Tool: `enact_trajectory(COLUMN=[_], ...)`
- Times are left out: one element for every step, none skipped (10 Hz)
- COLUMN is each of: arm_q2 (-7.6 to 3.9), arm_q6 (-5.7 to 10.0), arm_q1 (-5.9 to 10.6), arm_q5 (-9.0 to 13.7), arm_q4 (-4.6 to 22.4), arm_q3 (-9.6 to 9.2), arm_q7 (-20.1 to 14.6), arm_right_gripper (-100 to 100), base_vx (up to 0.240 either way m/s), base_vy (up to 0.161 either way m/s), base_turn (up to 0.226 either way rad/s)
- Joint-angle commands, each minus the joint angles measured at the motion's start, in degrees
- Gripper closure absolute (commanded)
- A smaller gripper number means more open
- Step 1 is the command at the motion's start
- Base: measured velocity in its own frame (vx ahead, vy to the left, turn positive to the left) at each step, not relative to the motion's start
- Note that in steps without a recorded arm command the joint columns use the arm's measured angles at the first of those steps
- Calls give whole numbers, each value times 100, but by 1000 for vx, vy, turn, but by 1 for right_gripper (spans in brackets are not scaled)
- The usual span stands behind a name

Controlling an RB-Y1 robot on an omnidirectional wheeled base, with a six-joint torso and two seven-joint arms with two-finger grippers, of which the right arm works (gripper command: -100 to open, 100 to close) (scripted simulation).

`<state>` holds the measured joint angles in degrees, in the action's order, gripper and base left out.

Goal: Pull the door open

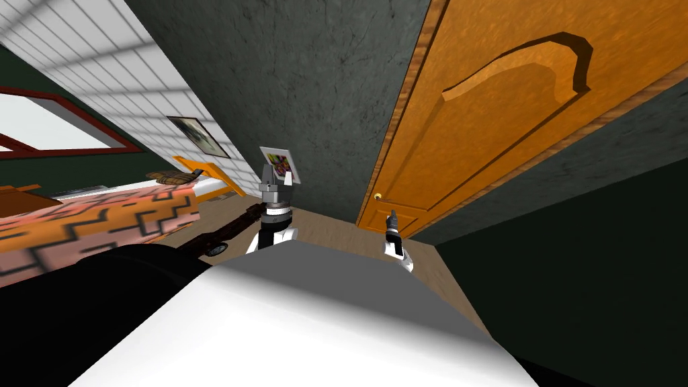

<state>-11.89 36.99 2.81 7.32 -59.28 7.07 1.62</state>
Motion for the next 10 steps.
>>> enact_trajectory(arm_q2=[-39,-39,-65,-88,-110,-132,-153,-170,-170,-188], arm_q6=[-5,-5,6,17,27,37,46,54,54,62], arm_q1=[126,126,212,288,362,436,505,564,564,623], arm_q5=[22,22,36,48,60,72,82,92,92,101], arm_q4=[286,329,533,673,864,1033,1229,1369,1369,1509], arm_q3=[23,23,37,49,61,73,84,94,94,104], arm_q7=[-23,-23,-40,-55,-69,-83,-97,-108,-108,-120], arm_right_gripper=[-100,-100,-100,-100,-100,-100,-100,-100,-100,-100], base_vx=[78,54,46,57,74,78,76,62,34,29], base_vy=[-36,-32,-21,-30,-32,-47,-50,-42,-23,-14], base_turn=[165,41,88,124,110,103,115,116,25,53])
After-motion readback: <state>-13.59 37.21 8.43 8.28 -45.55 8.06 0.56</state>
